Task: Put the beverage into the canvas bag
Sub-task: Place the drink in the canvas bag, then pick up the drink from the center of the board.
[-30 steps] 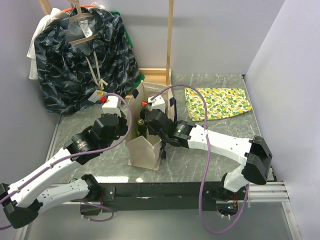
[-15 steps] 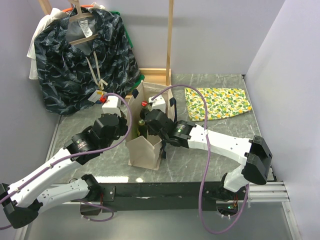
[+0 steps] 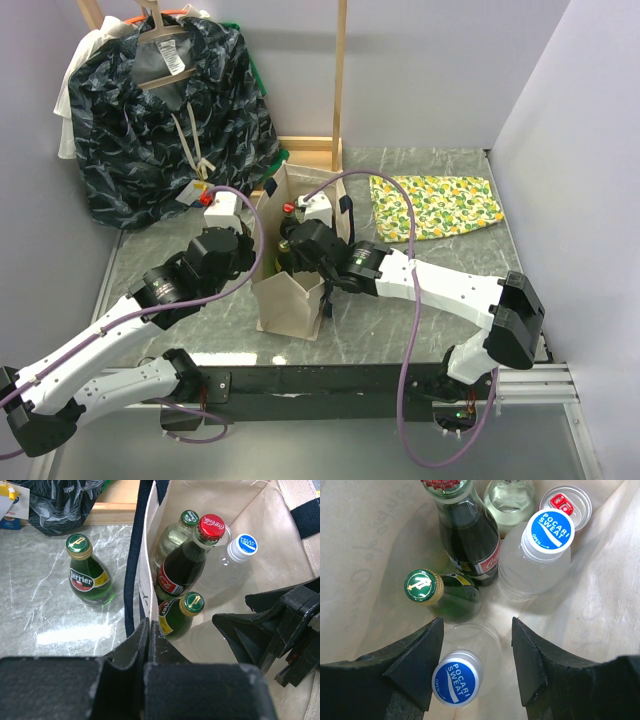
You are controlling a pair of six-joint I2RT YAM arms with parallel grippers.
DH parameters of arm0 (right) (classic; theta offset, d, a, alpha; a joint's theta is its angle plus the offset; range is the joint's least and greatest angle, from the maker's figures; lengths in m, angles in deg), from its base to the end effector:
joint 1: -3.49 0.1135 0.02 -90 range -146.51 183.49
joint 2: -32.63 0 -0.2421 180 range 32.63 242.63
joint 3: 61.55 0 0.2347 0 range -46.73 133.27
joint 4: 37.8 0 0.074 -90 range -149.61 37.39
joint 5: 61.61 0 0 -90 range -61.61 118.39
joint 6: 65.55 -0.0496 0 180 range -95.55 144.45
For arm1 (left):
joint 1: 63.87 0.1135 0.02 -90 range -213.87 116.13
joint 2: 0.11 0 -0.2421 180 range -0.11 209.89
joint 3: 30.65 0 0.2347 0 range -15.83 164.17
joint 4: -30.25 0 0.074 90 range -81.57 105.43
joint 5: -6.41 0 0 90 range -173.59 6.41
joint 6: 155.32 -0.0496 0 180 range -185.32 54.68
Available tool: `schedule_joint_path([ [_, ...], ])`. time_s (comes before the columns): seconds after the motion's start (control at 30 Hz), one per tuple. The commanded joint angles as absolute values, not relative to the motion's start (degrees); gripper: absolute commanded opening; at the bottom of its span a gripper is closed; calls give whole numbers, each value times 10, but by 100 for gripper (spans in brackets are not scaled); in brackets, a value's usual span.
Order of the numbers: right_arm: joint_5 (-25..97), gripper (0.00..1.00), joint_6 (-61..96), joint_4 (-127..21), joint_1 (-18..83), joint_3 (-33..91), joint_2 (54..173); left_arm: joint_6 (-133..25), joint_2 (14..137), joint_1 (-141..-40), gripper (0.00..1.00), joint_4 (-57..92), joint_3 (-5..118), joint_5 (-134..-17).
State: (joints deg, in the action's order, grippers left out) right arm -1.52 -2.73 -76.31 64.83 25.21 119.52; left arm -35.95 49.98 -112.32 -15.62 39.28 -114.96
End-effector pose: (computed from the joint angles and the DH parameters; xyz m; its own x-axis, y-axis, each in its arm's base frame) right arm 0.1814 0.2803 0.2817 -0.5285 -0.1414 -0.8371 -0.3736 0.9241 0.0798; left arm 0.1453 -0.1251 0.3278 -0.4149 -0.1632 -0.8951 0.1437 0.9597 -0.2416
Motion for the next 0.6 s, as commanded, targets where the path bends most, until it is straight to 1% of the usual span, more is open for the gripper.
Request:
schedule_joint_path([
  [0.0, -32, 64, -28, -763, 645, 251, 1155, -367, 494, -1122, 1, -144, 397, -1164],
  [0.37, -18, 65, 8, -718, 646, 247, 1075, -367, 497, -1122, 1, -143, 397, -1160],
  [0.57, -25, 65, 16, -714, 646, 252, 1061, -368, 496, -1122, 1, -143, 398, -1159],
])
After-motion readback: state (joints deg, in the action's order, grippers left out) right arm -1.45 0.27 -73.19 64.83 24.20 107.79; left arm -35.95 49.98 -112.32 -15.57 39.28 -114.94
